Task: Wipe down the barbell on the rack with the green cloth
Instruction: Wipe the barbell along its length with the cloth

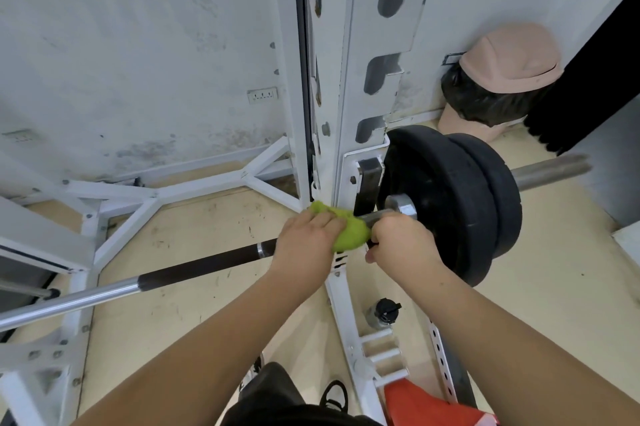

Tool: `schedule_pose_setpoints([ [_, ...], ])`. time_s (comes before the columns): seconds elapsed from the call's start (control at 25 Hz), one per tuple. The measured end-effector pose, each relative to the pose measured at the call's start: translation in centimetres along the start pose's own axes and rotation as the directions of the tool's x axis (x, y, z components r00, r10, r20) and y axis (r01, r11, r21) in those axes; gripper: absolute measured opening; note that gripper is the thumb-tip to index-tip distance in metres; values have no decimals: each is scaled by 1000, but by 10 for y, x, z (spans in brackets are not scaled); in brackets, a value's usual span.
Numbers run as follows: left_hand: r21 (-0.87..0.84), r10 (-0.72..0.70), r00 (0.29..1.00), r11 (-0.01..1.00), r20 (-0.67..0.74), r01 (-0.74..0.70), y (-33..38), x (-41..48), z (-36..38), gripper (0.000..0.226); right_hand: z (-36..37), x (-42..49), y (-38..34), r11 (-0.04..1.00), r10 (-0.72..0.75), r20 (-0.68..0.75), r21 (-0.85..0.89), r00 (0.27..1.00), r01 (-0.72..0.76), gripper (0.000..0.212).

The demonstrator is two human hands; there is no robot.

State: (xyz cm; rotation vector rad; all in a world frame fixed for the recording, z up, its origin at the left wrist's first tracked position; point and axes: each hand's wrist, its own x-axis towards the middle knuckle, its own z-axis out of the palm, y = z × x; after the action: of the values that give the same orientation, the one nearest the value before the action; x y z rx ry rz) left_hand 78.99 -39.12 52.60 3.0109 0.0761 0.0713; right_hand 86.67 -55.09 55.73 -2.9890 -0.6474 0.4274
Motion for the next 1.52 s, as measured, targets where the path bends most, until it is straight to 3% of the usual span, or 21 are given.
schedule_pose_setpoints([
  [0.08, 41, 39, 996, 999, -79, -36, -18, -22, 6, 60, -4, 2, -2, 1000, 24, 41, -10, 999, -23, 22],
  [0.28, 20, -144, 988, 990, 59, 143, 15, 25, 1, 44, -20, 7, -6, 999, 43, 145, 0, 988, -43, 29],
  [0.36, 36, -131, 989, 991, 65, 129, 11, 21, 1, 47, -18, 7, -7, 999, 38, 118, -24, 992, -35, 29],
  [0.52, 106, -47, 995, 993, -90, 56, -33, -51, 1, 56, -2, 1, -5, 999, 19, 38, -50, 999, -17, 25],
  [0.72, 23, -259, 965, 966, 44, 259, -5, 8, -11, 41, -5, 7, -14, 993, 25, 60, -117, 998, -18, 20],
  [0.8, 24, -188, 978, 982, 91, 187, 12, 24, -6, 40, -6, 5, -18, 987, 15, 34, -158, 999, -9, 21],
  [1.0, 143, 27, 1000, 989, 0, -27, -21, -54, 5, 66, 4, -3, -17, 973, 1, 14, -230, 1000, 2, 15],
  [1.08, 186, -26, 1000, 982, 16, 22, -20, -44, 3, 64, 5, -3, -14, 972, -7, 3, -235, 1000, 8, 13],
  [1.24, 151, -127, 987, 982, 101, 111, 8, 5, -7, 39, 11, -13, -12, 966, -51, -68, -255, 996, 32, 8],
  [1.44, 125, -71, 997, 990, 30, 67, -25, -57, 1, 64, 24, -23, -5, 971, -87, -146, -233, 986, 51, 16],
  [1.52, 119, -94, 994, 989, 51, 88, -29, -44, -3, 56, 25, -22, -4, 972, -82, -155, -233, 984, 45, 14],
])
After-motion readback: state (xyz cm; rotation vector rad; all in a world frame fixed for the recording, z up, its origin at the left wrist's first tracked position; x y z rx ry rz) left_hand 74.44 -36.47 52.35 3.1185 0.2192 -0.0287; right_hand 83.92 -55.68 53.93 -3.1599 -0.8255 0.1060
